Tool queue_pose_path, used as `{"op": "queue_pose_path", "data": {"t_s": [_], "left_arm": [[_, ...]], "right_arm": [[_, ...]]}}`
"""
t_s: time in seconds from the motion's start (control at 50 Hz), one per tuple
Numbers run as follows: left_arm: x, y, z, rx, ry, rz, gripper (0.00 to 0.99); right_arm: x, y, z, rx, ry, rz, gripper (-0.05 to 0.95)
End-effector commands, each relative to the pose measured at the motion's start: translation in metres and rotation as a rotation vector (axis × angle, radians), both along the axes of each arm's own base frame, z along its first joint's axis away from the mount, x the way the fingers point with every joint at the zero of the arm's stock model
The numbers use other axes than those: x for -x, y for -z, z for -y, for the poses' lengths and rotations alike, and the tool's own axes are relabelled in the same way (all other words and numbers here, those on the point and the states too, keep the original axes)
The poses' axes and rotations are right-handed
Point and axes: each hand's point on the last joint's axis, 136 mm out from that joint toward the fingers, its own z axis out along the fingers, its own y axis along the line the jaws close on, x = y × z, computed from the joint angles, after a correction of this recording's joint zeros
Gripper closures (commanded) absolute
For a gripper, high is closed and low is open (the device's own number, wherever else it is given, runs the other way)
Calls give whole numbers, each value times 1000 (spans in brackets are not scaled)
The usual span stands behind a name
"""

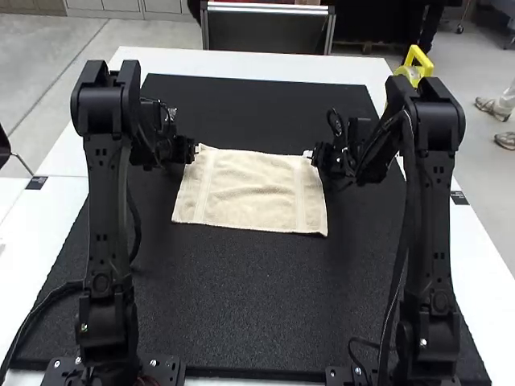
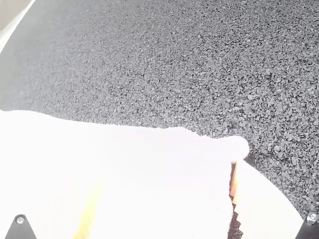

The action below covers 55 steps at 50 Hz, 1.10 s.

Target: Fold the towel.

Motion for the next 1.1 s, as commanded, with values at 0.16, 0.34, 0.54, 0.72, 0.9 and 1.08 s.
{"op": "queue_pose_path", "data": {"t_s": [0.16,0.34,0.54,0.72,0.9,1.08], "left_arm": [[-2,14,23,19,52,-20,220],[0,19,29,23,62,-31,439],[1,23,30,32,65,-39,648],[2,23,32,37,73,-40,772],[3,25,32,42,78,-44,818],[4,25,34,44,82,-45,818]], "right_arm": [[0,14,0,-19,-3,-34,287],[0,17,1,-20,-1,-38,498],[1,19,3,-35,1,-53,664],[3,24,2,-44,-4,-66,728],[4,26,2,-45,-3,-72,733],[4,29,2,-54,2,-85,764]]}}
